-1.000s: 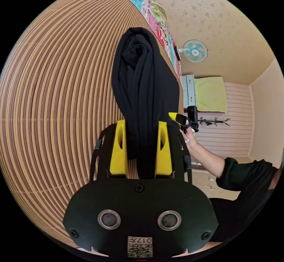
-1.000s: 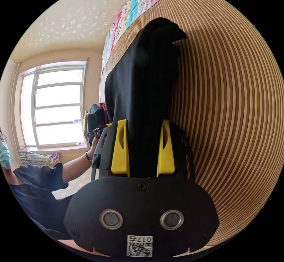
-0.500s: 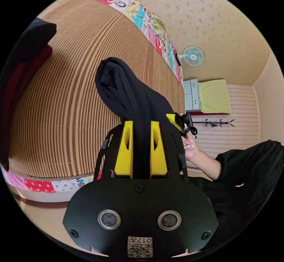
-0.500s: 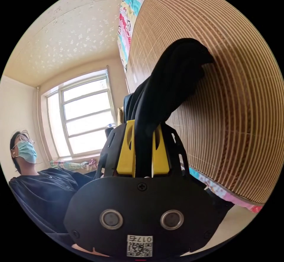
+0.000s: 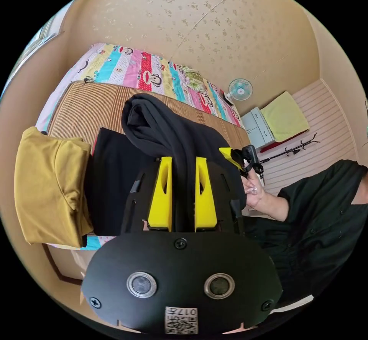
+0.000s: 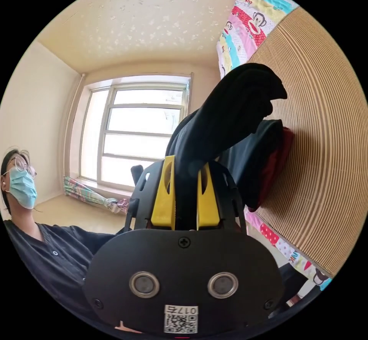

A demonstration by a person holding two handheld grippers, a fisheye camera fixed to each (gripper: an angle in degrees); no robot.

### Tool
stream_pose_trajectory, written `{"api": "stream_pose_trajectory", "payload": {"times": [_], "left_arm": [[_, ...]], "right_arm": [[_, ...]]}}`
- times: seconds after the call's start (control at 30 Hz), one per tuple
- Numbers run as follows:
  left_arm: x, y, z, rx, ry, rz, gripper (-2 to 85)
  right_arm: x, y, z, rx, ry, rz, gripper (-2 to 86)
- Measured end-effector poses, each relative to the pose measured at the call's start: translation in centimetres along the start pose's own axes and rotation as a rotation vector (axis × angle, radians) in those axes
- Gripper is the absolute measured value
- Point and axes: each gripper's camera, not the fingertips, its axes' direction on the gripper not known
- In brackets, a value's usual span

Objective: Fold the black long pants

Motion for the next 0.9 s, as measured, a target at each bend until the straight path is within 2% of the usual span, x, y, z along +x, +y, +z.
{"api": "stream_pose_trajectory", "payload": {"times": [0.1, 0.17, 0.2, 0.27, 0.33, 0.43, 0.5, 0.53, 0.63, 0.7, 0.73, 0.8, 0.83, 0.9], "left_arm": [[-7.3, 1.9, 2.6, -0.062, -0.168, -0.124, 11.1], [-11.8, 4.6, 4.7, -0.101, -0.220, -0.251, 11.1], [-14.0, 7.0, 5.2, -0.079, -0.214, -0.328, 10.7], [-15.3, 10.6, 5.4, -0.007, -0.175, -0.399, 10.4], [-14.2, 13.5, 5.5, 0.065, -0.166, -0.398, 10.4], [-8.8, 17.3, 5.6, 0.217, -0.203, -0.338, 10.4], [-2.1, 18.3, 7.5, 0.294, -0.237, -0.226, 10.5], [-0.4, 18.3, 8.5, 0.307, -0.250, -0.198, 10.5], [8.0, 17.5, 16.5, 0.318, -0.243, -0.003, 9.3], [11.9, 15.7, 26.8, 0.212, -0.173, 0.113, 10.2], [12.3, 15.2, 29.6, 0.181, -0.155, 0.127, 12.1], [12.3, 13.3, 41.0, 0.051, -0.111, 0.124, 21.1], [12.1, 13.0, 43.6, 0.034, -0.110, 0.117, 23.7], [11.6, 12.8, 51.4, 0.068, -0.146, 0.132, 25.1]], "right_arm": [[1.3, 1.8, 7.5, -0.021, 0.202, -0.071, 8.4], [5.5, 3.6, 13.5, -0.145, 0.362, -0.008, 8.8], [6.7, 4.1, 14.6, -0.180, 0.376, 0.015, 8.9], [9.2, 5.8, 15.7, -0.209, 0.274, 0.074, 9.2], [8.7, 6.4, 14.8, -0.221, 0.236, 0.045, 9.0], [7.0, 7.6, 11.1, -0.250, 0.288, -0.062, 8.0], [6.3, 8.2, 7.6, -0.230, 0.348, -0.119, 7.7], [6.0, 8.4, 5.1, -0.210, 0.440, -0.142, 8.1], [6.4, 9.1, -0.3, -0.138, 0.795, -0.173, 11.0], [7.2, 9.5, -2.5, -0.082, 1.001, -0.169, 12.8], [8.0, 9.9, -3.6, -0.039, 1.120, -0.156, 13.7], [9.5, 10.4, -4.7, 0.043, 1.289, -0.110, 14.9], [11.0, 10.8, -5.2, 0.125, 1.403, -0.056, 15.8], [13.4, 11.4, -5.3, 0.172, 1.476, -0.026, 17.4]]}}
